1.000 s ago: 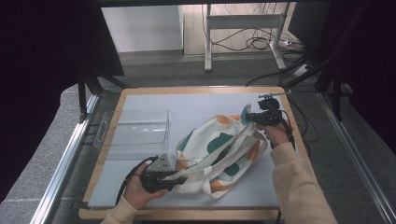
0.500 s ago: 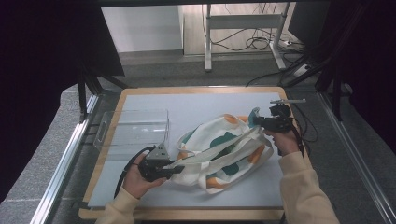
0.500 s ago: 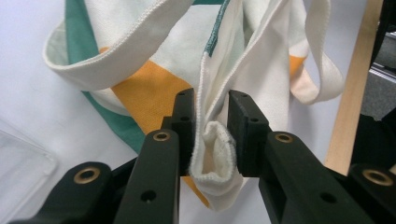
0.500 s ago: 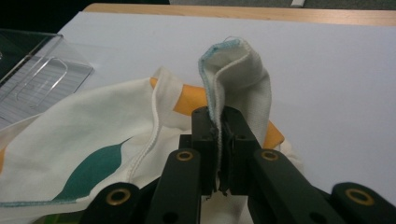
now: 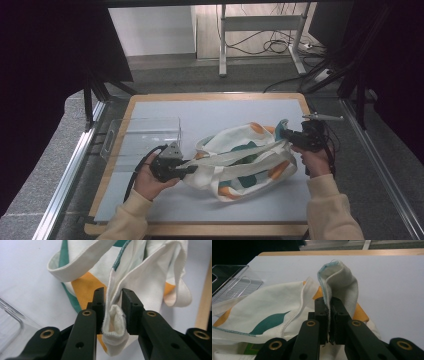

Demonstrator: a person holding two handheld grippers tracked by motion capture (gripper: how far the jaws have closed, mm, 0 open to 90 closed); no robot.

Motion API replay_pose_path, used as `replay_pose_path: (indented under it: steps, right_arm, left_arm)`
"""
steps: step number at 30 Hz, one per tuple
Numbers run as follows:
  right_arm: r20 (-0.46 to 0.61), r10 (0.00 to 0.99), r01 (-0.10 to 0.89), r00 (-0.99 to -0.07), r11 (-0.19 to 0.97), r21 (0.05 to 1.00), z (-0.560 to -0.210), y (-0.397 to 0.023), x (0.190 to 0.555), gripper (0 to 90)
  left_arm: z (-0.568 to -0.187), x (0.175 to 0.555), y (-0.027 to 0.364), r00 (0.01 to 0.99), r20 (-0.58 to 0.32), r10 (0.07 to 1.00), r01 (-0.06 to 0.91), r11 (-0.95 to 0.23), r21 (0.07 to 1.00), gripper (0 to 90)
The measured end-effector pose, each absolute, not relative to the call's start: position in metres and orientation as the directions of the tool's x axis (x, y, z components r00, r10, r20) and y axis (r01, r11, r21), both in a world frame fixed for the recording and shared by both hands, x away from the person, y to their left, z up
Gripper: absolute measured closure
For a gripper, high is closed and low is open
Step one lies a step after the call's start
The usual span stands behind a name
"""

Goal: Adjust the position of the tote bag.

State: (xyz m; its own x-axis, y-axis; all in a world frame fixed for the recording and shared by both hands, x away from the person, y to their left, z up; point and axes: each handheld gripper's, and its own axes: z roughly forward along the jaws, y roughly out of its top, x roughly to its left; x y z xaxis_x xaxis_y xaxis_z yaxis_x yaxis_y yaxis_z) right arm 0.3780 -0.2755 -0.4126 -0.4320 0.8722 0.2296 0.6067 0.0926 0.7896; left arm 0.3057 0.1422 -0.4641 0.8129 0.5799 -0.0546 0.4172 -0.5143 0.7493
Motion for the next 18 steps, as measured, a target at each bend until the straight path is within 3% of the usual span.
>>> replay_pose_path:
  steps: [18]
  right_arm:
    - [0.236, 0.899, 0.581, -0.369, 0.025, 0.813, -0.424, -0.29, 0.345, 83.9]
  left_arm:
    - [-0.458, 0.343, 0.127, 0.778, -0.023, 0.628, 0.451, -0.533, 0.716, 74.0]
